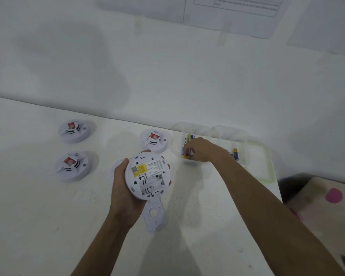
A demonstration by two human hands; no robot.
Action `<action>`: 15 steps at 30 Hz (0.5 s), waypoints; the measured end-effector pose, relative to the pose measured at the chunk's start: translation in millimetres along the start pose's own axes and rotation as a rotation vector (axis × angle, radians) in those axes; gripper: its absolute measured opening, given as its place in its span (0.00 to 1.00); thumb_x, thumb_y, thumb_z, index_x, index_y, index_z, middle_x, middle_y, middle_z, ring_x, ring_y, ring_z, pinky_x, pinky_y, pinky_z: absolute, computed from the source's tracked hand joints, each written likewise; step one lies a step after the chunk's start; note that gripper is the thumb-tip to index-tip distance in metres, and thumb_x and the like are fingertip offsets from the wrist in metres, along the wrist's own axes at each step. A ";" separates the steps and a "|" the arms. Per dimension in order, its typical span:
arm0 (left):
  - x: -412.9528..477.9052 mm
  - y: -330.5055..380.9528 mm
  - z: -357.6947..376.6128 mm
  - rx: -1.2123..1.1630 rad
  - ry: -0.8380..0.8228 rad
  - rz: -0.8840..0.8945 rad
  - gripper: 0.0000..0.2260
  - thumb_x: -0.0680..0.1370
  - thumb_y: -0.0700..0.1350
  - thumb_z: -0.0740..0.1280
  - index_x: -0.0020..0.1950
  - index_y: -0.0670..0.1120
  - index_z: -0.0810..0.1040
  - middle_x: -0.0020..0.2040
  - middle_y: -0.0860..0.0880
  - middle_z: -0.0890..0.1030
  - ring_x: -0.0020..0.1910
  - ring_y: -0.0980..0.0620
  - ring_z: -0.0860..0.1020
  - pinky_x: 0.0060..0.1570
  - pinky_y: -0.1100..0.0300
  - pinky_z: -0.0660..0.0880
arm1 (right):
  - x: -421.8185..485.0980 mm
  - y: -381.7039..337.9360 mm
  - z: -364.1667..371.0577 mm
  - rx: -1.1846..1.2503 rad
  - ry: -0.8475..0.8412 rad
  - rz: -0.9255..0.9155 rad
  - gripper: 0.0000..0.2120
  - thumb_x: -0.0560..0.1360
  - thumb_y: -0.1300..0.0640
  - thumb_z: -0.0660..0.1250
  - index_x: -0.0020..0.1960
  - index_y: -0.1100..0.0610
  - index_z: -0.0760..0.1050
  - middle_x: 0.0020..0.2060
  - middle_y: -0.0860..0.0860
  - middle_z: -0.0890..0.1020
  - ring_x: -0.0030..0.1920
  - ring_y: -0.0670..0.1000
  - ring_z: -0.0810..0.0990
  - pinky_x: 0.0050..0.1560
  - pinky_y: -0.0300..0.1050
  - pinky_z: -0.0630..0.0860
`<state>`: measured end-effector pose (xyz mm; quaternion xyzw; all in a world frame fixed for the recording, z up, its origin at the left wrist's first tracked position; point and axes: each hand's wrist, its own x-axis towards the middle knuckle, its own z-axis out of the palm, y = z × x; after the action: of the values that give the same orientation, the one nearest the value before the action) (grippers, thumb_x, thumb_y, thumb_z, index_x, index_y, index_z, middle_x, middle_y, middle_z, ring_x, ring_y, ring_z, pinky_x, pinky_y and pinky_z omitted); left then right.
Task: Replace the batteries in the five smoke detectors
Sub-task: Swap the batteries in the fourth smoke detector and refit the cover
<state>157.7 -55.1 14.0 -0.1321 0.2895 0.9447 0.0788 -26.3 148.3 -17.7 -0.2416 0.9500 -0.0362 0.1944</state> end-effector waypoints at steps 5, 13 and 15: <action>-4.0 10.3 0.0 -0.021 -0.014 -0.008 0.22 0.74 0.57 0.56 0.54 0.49 0.84 0.57 0.41 0.82 0.54 0.39 0.82 0.49 0.42 0.80 | 4.4 3.4 5.1 0.028 0.036 0.020 0.10 0.74 0.53 0.65 0.35 0.46 0.72 0.36 0.46 0.76 0.40 0.50 0.74 0.43 0.43 0.71; -10.0 29.6 -13.3 -0.021 -0.038 -0.056 0.25 0.81 0.56 0.48 0.58 0.47 0.82 0.59 0.39 0.81 0.56 0.37 0.80 0.48 0.42 0.80 | -46.6 -33.2 -21.2 0.659 0.553 0.130 0.05 0.72 0.63 0.68 0.45 0.54 0.75 0.38 0.47 0.78 0.31 0.39 0.72 0.33 0.27 0.68; -11.5 36.1 -17.8 -0.019 -0.065 -0.064 0.24 0.80 0.56 0.50 0.62 0.45 0.78 0.61 0.38 0.79 0.59 0.36 0.78 0.50 0.40 0.78 | -68.1 -62.6 -27.9 0.849 0.668 0.088 0.05 0.73 0.65 0.68 0.46 0.58 0.77 0.36 0.48 0.78 0.31 0.40 0.72 0.33 0.28 0.68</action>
<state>164.2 -95.6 22.2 -0.1113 0.2732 0.9483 0.1170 45.7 124.7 42.2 -0.0770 0.8712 -0.4835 -0.0364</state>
